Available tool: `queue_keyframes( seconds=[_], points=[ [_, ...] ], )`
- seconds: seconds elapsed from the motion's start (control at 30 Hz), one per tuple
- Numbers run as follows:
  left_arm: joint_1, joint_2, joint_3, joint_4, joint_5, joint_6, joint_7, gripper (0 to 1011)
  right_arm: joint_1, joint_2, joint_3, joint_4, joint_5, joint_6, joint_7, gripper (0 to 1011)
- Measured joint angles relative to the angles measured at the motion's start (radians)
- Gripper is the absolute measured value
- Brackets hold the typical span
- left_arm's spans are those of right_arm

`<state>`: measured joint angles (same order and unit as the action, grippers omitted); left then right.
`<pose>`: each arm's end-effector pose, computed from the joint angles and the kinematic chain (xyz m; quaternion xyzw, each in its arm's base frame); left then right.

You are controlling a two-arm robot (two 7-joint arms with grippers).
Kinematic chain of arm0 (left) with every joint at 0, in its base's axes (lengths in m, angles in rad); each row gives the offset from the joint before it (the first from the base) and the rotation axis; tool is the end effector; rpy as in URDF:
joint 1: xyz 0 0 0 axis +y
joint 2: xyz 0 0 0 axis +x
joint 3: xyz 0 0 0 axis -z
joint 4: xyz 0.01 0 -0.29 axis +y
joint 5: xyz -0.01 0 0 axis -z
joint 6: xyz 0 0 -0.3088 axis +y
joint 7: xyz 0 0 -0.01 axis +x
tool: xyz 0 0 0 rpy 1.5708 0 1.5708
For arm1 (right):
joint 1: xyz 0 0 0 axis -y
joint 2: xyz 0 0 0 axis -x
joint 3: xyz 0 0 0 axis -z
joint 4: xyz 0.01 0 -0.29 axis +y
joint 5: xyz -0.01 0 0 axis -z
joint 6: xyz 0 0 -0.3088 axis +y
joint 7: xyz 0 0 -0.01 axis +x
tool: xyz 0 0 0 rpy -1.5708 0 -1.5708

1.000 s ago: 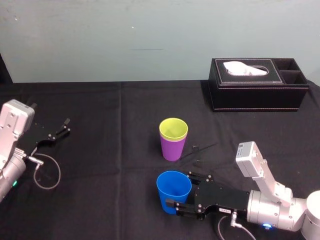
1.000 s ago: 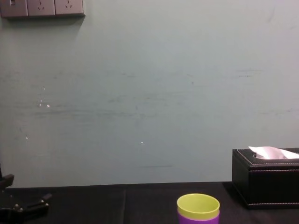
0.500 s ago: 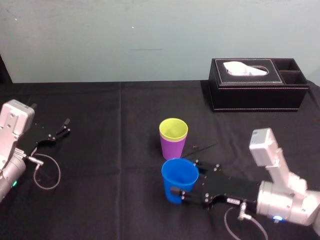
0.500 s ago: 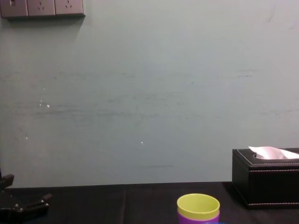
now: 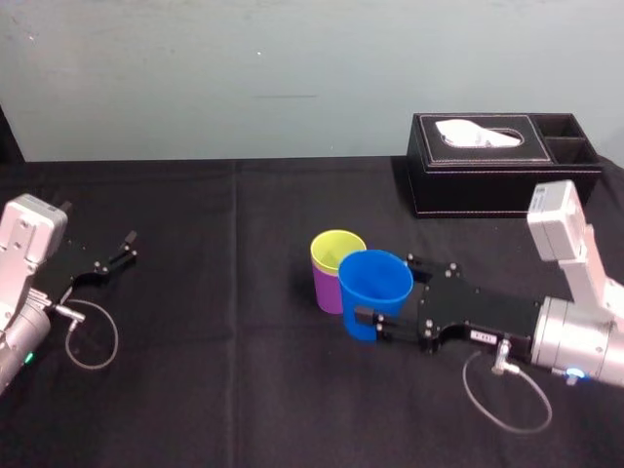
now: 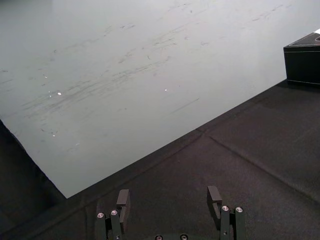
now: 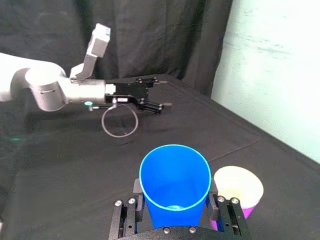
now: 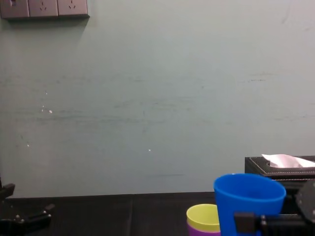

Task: Stack the three plastic cups sequentially using one hand.

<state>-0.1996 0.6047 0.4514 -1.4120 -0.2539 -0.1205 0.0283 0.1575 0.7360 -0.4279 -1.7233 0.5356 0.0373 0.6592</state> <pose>0.3581 0.0827 -0.3022 0.1415 -0.1325 0.5799 0.7913 0.3370 -0.0684 -0.2277 -0.0947 -0.0382 -0.2438 0.9644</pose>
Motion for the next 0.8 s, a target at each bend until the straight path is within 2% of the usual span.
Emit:
queue_keyframes(
  seconds=[0.13, 0.4, 0.8],
  points=[
    [0.000, 0.000, 0.000, 0.000, 0.000, 0.000, 0.000, 1010, 0.030, 0.001, -0.004, -0.002, -0.002, 0.024, -0.006, 724],
    [0.000, 0.000, 0.000, 0.000, 0.000, 0.000, 0.000, 1010, 0.095, -0.024, -0.024, 0.035, 0.012, 0.069, -0.010, 724],
    [0.000, 0.000, 0.000, 0.000, 0.000, 0.000, 0.000, 1010, 0.175, -0.069, -0.062, 0.096, 0.003, 0.091, -0.029, 724]
  ],
)
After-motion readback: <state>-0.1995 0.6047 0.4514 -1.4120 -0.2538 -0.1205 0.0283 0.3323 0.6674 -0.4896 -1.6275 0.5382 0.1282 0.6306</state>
